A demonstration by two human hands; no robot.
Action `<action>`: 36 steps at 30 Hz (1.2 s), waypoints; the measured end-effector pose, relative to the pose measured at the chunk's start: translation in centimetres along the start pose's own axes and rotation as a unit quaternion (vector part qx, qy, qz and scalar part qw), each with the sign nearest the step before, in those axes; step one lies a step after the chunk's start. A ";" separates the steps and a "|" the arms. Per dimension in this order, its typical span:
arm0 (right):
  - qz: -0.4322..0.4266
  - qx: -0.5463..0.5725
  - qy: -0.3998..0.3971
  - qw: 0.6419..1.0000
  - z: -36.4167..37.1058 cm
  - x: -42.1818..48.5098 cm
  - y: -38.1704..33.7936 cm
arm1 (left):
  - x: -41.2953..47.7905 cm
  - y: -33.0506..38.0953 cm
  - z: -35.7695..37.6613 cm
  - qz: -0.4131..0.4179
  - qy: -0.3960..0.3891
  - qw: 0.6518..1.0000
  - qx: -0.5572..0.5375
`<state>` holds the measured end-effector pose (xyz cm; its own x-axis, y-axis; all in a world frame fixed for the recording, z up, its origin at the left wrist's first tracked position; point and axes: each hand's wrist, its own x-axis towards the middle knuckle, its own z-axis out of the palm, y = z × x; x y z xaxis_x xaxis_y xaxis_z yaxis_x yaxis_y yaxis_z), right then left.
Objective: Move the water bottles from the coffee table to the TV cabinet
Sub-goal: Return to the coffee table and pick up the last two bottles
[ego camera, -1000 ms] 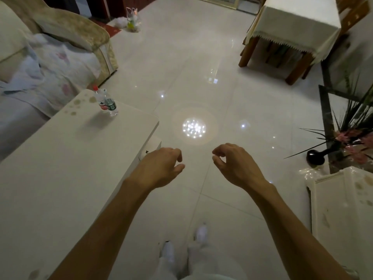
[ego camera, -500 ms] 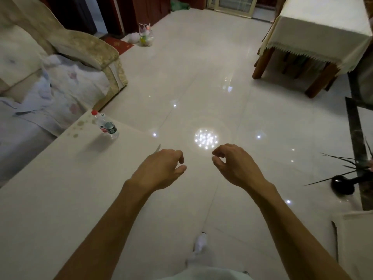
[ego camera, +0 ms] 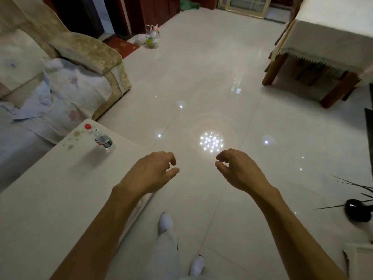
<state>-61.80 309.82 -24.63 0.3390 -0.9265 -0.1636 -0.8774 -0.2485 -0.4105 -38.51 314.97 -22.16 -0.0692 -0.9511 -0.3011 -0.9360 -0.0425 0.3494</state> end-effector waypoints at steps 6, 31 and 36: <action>0.017 -0.003 0.002 1.000 -0.7 6.1 -1.1 | 6.2 -2.7 -1.8 0.010 -0.006 0.999 -0.037; -0.004 0.013 0.020 1.000 -5.3 29.7 -4.4 | 26.3 -9.2 -12.6 0.023 0.006 1.000 -0.019; -0.055 0.012 0.002 0.998 -7.1 35.7 -2.0 | 30.8 -7.7 -13.4 -0.022 0.031 0.999 -0.020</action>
<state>-50.36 275.21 -23.27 0.4310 -0.8954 -0.1119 -0.8266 -0.3421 -0.4468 -28.83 281.85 -22.23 -0.0058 -0.9653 -0.2612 -0.9234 -0.0951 0.3719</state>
